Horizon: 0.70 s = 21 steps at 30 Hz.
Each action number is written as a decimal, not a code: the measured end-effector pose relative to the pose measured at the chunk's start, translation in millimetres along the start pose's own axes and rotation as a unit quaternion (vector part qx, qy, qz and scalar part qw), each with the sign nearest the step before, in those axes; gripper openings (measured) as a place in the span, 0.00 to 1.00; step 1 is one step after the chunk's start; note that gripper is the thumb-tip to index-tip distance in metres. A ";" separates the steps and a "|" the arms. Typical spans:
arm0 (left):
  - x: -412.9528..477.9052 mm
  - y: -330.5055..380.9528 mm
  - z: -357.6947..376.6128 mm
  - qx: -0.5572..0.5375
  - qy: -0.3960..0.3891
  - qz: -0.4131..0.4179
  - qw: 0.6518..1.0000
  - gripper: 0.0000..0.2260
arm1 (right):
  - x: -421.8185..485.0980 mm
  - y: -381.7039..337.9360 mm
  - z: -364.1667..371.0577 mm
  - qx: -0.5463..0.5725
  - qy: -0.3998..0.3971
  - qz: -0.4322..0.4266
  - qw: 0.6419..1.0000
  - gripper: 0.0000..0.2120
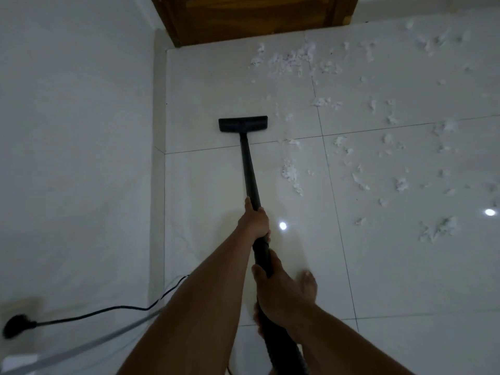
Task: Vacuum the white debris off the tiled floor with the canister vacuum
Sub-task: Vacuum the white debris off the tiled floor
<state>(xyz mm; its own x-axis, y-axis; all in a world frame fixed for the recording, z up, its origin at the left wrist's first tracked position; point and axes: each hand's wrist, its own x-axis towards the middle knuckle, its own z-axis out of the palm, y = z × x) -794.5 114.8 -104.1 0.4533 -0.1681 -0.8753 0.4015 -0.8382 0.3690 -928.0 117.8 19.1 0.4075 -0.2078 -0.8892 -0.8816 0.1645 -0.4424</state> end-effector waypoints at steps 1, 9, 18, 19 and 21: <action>6.1 3.4 -1.9 0.003 0.002 0.003 1.000 0.28 | 1.3 -7.2 -2.8 0.002 -0.002 -0.006 1.000 0.25; 58.9 39.4 -17.0 -0.015 0.023 0.005 1.000 0.28 | 42.5 -53.7 -29.7 -0.037 -0.042 -0.011 0.998 0.26; 106.2 111.9 -31.9 -0.026 0.034 0.009 0.999 0.28 | 116.8 -84.9 -57.3 0.054 -0.027 -0.008 0.998 0.25; 110.5 117.6 -33.7 -0.027 0.038 0.010 0.999 0.28 | 122.6 -88.2 -60.7 0.060 -0.026 -0.012 0.998 0.25; 117.4 126.2 -36.1 -0.025 0.042 0.008 0.999 0.28 | 130.9 -95.2 -65.6 0.058 -0.022 -0.023 0.998 0.25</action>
<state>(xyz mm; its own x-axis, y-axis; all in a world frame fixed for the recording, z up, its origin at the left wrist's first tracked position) -661.9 7.9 -149.1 0.5240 -0.1346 -0.8410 0.4325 -0.8086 0.3989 -806.4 11.7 -47.6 0.4594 -0.1747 -0.8709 -0.8290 0.2676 -0.4910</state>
